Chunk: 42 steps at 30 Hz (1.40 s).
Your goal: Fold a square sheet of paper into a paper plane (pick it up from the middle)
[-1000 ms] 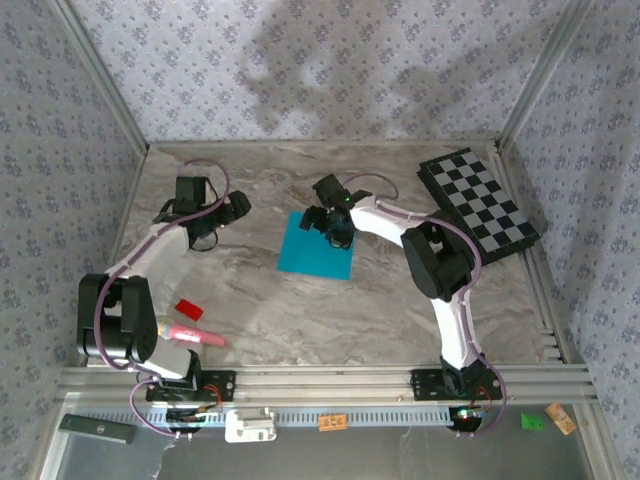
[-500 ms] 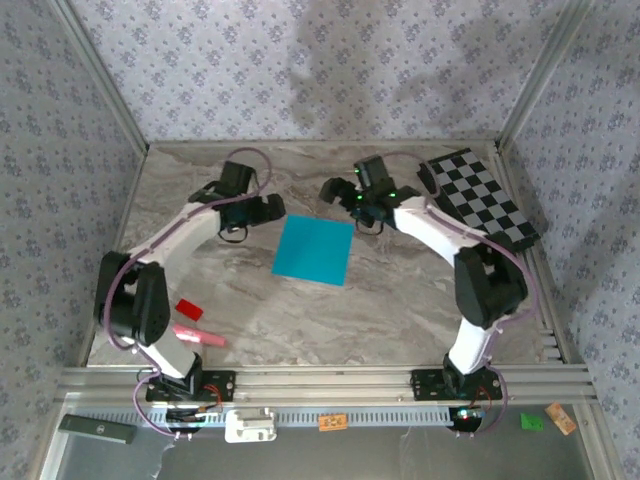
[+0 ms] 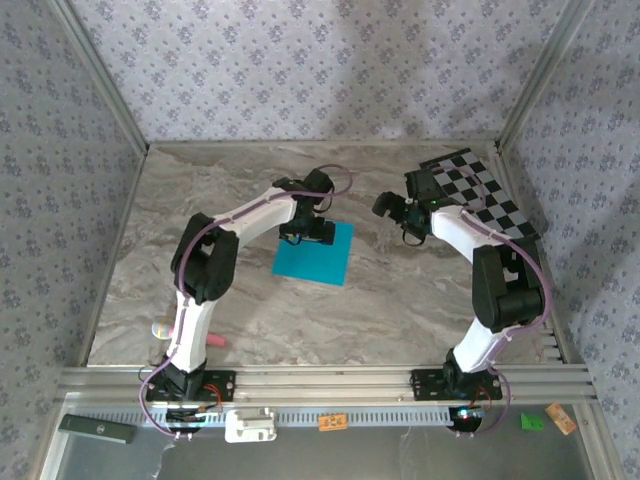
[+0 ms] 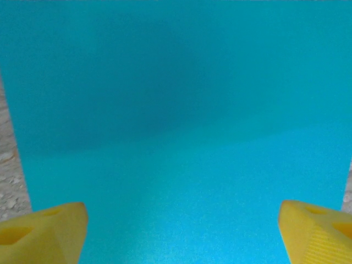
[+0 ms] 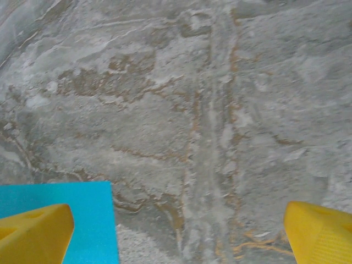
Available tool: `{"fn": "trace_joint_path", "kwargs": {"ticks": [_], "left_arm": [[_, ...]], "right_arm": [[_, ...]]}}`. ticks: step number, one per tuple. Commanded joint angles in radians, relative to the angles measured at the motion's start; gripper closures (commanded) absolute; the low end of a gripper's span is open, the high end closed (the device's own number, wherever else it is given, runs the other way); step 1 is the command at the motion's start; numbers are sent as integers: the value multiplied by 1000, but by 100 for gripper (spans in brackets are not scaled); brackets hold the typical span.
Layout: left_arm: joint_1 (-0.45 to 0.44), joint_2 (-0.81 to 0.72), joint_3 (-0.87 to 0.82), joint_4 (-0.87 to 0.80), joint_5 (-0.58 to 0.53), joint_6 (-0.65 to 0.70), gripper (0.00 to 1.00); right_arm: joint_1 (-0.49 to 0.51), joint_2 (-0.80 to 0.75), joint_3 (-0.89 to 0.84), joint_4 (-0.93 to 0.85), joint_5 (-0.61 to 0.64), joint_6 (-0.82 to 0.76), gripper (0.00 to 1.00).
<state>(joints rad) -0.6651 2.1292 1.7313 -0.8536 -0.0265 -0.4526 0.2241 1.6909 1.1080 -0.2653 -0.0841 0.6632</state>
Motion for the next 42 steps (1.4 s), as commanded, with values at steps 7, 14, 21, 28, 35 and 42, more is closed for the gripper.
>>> {"fn": "trace_joint_path", "kwargs": {"ticks": [7, 14, 21, 28, 35, 42], "left_arm": [[-17, 125, 140, -156, 35, 17, 15], [-22, 152, 138, -162, 34, 34, 14], [-24, 175, 100, -137, 17, 35, 17], [-24, 190, 78, -130, 11, 28, 21], [-24, 193, 83, -128, 22, 22, 24], [-22, 188, 98, -129, 27, 17, 29]], "right_arm": [[-17, -21, -19, -6, -27, -19, 1], [-17, -7, -13, -6, -36, -8, 2], [-15, -2, -11, -8, -36, 1, 3], [-16, -2, -4, -18, -34, 6, 3], [-13, 1, 4, -18, -37, 12, 3], [-12, -1, 9, -25, -36, 11, 4]]}}
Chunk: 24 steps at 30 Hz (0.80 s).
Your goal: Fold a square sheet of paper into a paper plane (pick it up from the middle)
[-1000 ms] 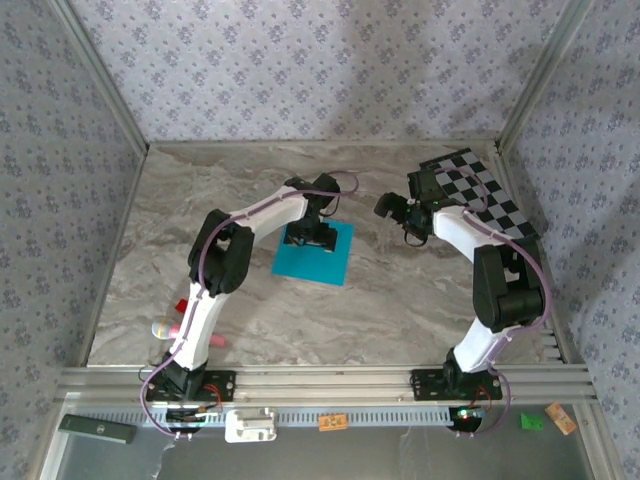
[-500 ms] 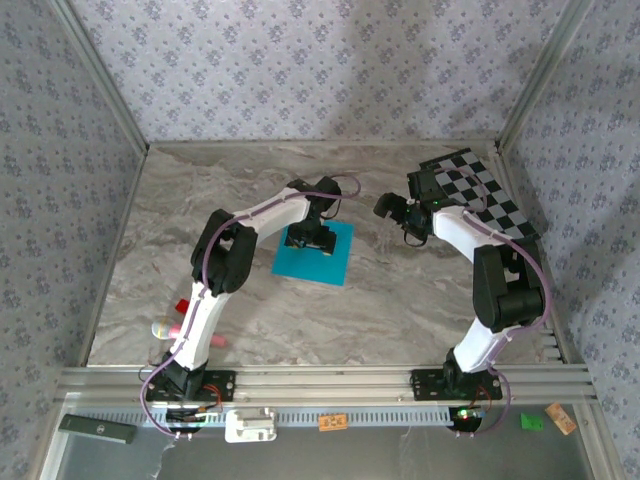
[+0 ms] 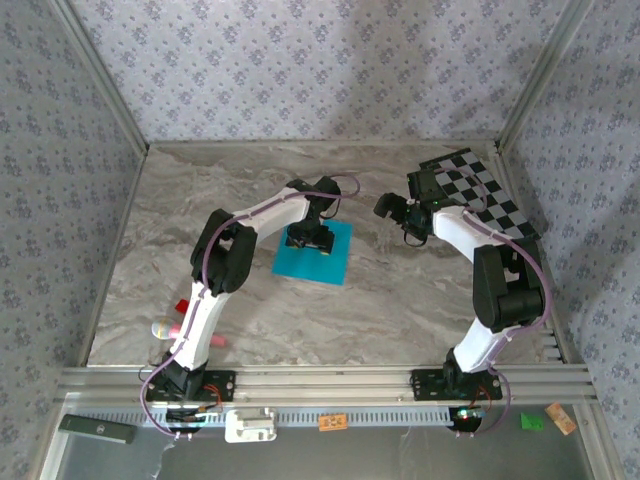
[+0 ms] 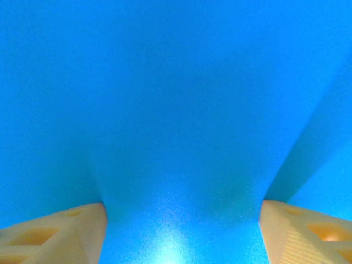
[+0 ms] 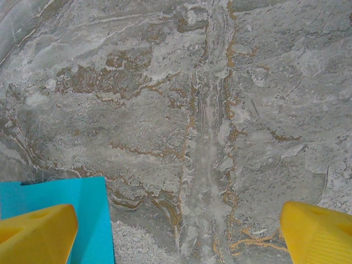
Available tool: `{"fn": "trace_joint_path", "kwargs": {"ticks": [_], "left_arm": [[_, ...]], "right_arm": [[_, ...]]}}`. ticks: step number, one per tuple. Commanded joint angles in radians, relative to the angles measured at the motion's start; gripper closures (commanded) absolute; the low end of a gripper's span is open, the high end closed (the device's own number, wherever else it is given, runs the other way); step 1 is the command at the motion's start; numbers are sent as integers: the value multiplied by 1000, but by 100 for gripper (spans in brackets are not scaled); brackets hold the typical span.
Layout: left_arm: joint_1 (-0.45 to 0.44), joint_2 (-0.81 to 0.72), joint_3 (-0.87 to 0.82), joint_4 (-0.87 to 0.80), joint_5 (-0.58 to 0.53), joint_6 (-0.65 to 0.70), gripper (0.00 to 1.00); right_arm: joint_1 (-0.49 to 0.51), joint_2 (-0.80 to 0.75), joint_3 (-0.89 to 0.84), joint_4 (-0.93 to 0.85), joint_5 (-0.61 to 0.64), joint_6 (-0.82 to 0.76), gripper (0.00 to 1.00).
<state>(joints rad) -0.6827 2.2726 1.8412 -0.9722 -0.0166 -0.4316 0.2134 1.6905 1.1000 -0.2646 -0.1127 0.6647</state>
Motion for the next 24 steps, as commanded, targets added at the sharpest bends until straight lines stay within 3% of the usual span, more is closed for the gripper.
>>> {"fn": "trace_joint_path", "kwargs": {"ticks": [1, 4, 8, 13, 18, 21, 24], "left_arm": [[-4, 39, -6, -14, 15, -7, 31], [-3, 8, -1, -5, 18, -13, 38], [1, -55, -4, 22, 62, -19, 55], [36, -183, -116, 212, 312, -46, 73], [99, -294, -291, 529, 569, -197, 75], [125, -308, -371, 697, 658, -311, 75], [138, -302, -420, 793, 680, -373, 75]], "right_arm": [[-2, -1, 17, -26, -7, 9, 4], [-4, -5, 18, -27, -4, 10, 4], [-5, -8, 16, -19, -10, 11, 4], [-30, -42, -50, 112, -105, 16, 6], [-74, -95, -162, 340, -271, 53, 10], [-72, -95, -181, 403, -365, 54, 13], [-50, -74, -191, 454, -459, 61, 19]]}}
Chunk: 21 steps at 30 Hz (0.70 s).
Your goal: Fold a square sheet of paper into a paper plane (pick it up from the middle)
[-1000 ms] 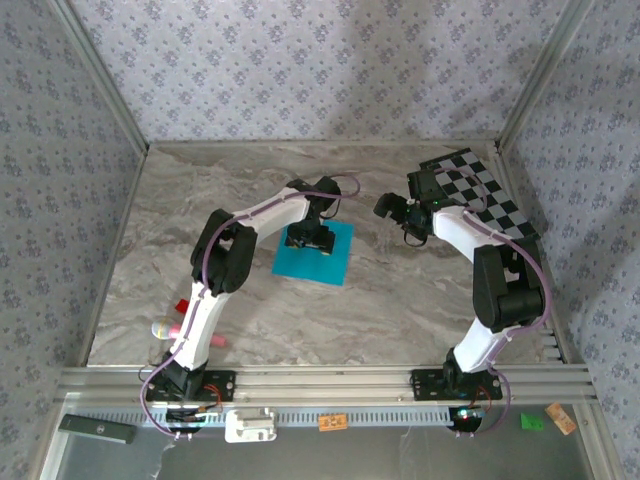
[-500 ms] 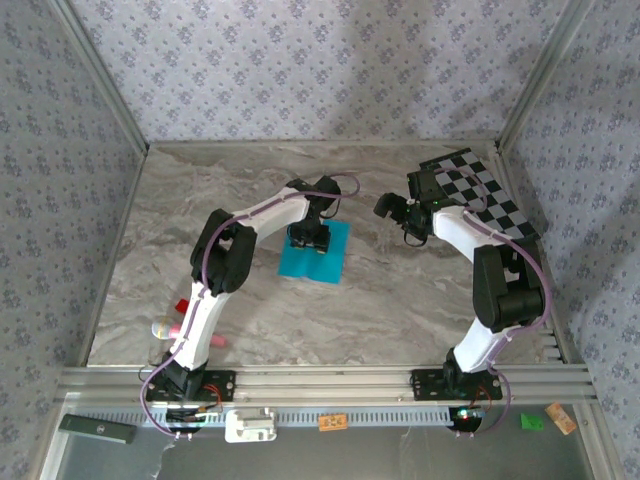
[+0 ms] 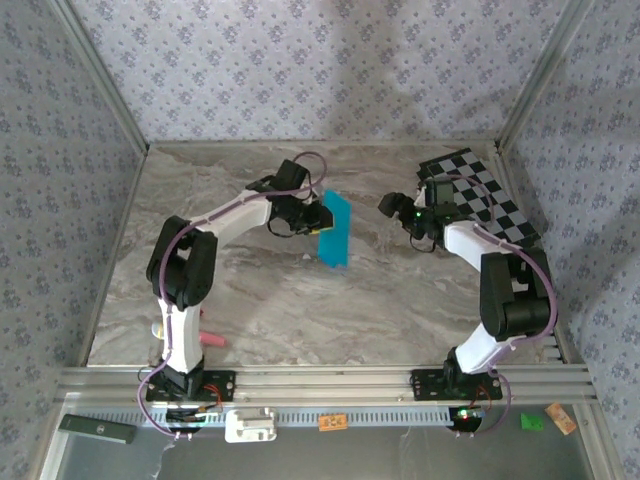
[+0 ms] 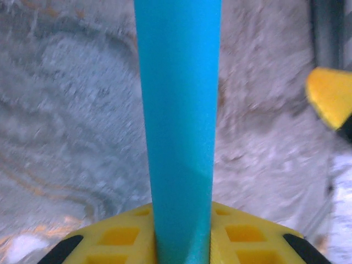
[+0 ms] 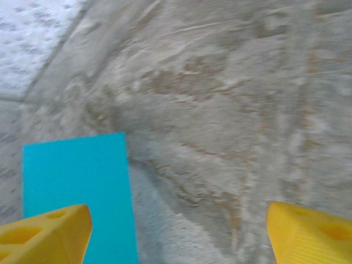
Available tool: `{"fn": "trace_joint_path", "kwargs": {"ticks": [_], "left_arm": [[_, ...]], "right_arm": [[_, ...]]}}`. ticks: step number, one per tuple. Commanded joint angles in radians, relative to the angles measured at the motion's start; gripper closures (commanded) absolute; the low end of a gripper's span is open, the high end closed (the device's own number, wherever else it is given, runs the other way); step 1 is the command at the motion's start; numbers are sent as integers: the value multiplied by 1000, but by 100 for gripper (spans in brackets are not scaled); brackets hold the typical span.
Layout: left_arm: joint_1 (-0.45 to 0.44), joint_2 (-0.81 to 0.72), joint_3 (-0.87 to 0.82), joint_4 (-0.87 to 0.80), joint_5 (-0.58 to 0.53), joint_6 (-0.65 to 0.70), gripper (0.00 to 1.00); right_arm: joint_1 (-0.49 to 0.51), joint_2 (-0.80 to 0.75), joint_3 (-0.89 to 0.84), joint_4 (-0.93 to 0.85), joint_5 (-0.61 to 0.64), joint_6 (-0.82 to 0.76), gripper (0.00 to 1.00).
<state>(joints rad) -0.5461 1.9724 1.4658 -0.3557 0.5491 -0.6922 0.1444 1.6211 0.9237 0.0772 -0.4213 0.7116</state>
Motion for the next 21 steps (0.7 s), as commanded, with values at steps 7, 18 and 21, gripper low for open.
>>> {"fn": "trace_joint_path", "kwargs": {"ticks": [7, 18, 21], "left_arm": [[18, 31, -124, 219, 57, -119, 75], [30, 57, -191, 214, -3, -81, 73], [29, 60, -191, 199, -14, -66, 72]], "right_arm": [[112, 90, -31, 129, -207, 31, 42], [240, 266, 57, -51, -107, 13, 76], [259, 292, 76, -77, -93, 6, 78]]}}
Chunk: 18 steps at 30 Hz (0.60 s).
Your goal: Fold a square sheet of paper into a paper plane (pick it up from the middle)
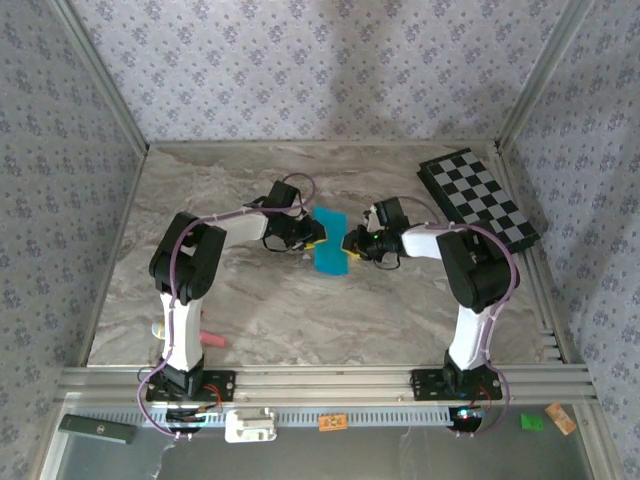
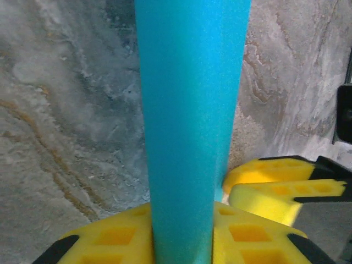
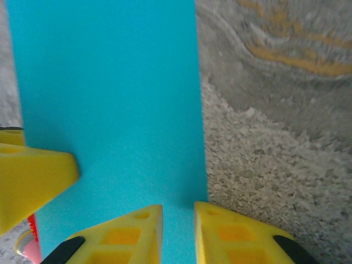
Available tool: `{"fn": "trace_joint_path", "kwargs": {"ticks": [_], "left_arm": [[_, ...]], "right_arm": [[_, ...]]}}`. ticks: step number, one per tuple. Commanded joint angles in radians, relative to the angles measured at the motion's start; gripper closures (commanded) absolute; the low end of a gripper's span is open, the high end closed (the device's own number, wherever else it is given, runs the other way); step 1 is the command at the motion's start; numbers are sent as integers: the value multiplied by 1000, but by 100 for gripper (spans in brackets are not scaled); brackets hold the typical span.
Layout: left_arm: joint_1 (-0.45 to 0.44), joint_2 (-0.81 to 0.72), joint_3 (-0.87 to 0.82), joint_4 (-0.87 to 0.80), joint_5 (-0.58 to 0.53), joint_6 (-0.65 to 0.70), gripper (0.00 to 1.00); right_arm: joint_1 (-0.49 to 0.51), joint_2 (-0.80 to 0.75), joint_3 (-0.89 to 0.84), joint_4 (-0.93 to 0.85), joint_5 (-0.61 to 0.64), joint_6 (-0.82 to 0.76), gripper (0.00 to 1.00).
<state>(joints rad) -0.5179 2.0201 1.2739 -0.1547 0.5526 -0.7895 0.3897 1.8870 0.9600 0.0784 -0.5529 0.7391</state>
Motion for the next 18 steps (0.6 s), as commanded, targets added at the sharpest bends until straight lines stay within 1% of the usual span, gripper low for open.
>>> {"fn": "trace_joint_path", "kwargs": {"ticks": [1, 4, 7, 15, 18], "left_arm": [[1, 14, 2, -11, -21, 37, 71], [2, 16, 8, -41, -34, 53, 68], [1, 7, 21, -94, -70, 77, 63], [1, -46, 76, -281, -188, 116, 36], [-6, -57, 83, -312, -210, 115, 30]], "right_arm": [[19, 34, 49, -90, 42, -24, 78], [32, 64, 79, -138, 51, -30, 79], [42, 85, 103, -180, 70, -30, 81], [56, 100, 137, -243, 94, -34, 82], [62, 94, 151, -243, 80, -35, 82]]}}
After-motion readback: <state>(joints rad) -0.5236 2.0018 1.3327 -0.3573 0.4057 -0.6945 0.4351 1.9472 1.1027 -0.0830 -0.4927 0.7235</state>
